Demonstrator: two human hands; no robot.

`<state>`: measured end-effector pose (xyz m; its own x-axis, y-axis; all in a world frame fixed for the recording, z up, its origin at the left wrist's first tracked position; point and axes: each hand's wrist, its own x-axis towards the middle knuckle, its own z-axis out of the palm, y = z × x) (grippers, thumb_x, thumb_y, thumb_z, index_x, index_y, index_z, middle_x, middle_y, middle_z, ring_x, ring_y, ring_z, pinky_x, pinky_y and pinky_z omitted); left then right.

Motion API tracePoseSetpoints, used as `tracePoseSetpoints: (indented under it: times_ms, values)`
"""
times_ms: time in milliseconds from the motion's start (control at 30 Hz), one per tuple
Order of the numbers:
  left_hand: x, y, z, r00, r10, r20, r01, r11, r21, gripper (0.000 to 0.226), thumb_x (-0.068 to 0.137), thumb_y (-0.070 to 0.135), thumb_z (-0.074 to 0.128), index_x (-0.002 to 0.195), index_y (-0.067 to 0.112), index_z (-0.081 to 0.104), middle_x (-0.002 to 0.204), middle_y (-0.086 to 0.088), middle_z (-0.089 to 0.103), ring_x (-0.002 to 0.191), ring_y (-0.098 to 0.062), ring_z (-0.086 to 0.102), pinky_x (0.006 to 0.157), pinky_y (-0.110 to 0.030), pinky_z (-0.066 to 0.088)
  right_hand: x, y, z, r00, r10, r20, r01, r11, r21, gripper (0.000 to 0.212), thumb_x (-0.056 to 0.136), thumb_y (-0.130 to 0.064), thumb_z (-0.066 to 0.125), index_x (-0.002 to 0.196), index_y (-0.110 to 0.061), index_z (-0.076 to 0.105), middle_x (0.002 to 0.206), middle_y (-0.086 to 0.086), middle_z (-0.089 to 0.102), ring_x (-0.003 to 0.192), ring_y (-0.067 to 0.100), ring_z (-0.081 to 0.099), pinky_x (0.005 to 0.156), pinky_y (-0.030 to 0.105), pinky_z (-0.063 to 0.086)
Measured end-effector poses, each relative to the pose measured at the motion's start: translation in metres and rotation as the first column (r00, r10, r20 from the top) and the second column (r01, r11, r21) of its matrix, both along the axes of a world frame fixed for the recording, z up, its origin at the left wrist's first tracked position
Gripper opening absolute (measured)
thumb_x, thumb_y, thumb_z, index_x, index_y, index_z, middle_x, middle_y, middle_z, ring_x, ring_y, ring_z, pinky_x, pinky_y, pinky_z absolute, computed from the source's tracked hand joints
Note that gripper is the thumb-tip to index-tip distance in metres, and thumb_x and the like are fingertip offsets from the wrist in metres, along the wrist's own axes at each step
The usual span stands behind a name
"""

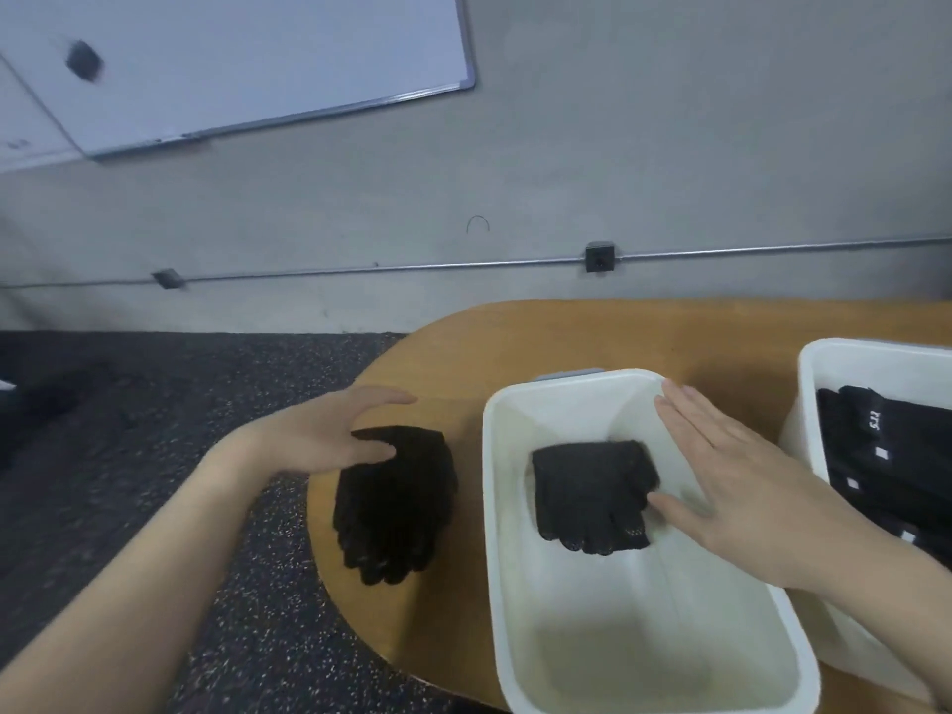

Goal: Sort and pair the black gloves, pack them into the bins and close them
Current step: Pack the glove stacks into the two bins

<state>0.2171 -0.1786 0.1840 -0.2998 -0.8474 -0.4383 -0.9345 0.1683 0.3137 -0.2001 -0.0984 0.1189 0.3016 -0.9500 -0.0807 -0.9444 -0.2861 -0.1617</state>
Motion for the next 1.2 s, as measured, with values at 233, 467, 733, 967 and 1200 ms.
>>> tracePoseSetpoints:
  times_ms: [233,467,733,967,1200]
  values:
    - [0.012,-0.016,-0.025,1.0,-0.014,0.014,0.012,0.994,0.106,0.071,0.092,0.047,0.074,0.153,0.038,0.041,0.156,0.016,0.044,0.143,-0.011,0.04,0.122,-0.044,0.034,0.011,0.002,0.017,0.992,0.018,-0.127,-0.015,1.0,0.025,0.097,0.078,-0.081,-0.005,0.151,-0.025,-0.037,0.152,-0.013,-0.051,0.135,-0.003,-0.048,0.116,0.019,-0.02]
    - [0.016,-0.022,-0.044,0.997,0.043,-0.065,-0.036,0.994,0.105,0.062,0.086,0.048,0.08,0.14,0.034,0.053,0.133,0.014,0.058,0.125,-0.014,0.055,0.102,-0.036,0.049,0.066,-0.009,0.047,0.982,0.122,0.145,-0.128,0.991,0.032,0.099,0.08,-0.085,0.012,0.162,-0.035,-0.01,0.162,-0.026,-0.027,0.144,-0.014,-0.03,0.111,0.008,-0.017]
    - [0.036,-0.017,-0.056,0.984,0.145,-0.102,-0.143,0.989,0.026,0.061,0.079,0.062,0.08,0.13,0.038,0.056,0.12,0.017,0.062,0.11,-0.007,0.06,0.085,-0.027,0.05,0.178,-0.056,0.053,0.938,0.274,0.212,-0.298,0.95,0.093,0.077,0.103,-0.06,0.043,0.164,-0.02,0.018,0.171,-0.004,0.014,0.157,0.014,0.011,0.123,0.031,0.017]
    - [0.054,-0.011,-0.052,0.974,0.149,-0.169,-0.132,0.985,0.109,0.063,0.079,0.053,0.083,0.133,0.039,0.055,0.124,0.015,0.067,0.112,-0.008,0.065,0.102,-0.04,0.053,0.241,-0.084,0.032,0.944,0.267,0.194,-0.313,0.91,0.271,0.069,0.099,-0.054,0.058,0.153,-0.015,0.038,0.159,0.006,0.042,0.141,0.028,0.044,0.112,0.047,0.043]
    - [0.055,0.002,-0.056,0.975,0.13,-0.181,-0.129,0.992,0.015,0.053,0.076,0.044,0.088,0.12,0.031,0.062,0.111,0.012,0.067,0.101,-0.007,0.064,0.091,-0.037,0.057,0.252,-0.1,0.013,0.958,0.242,0.153,-0.281,0.899,0.337,0.082,0.089,-0.059,0.07,0.153,-0.019,0.039,0.153,0.004,0.049,0.132,0.027,0.052,0.105,0.044,0.049]
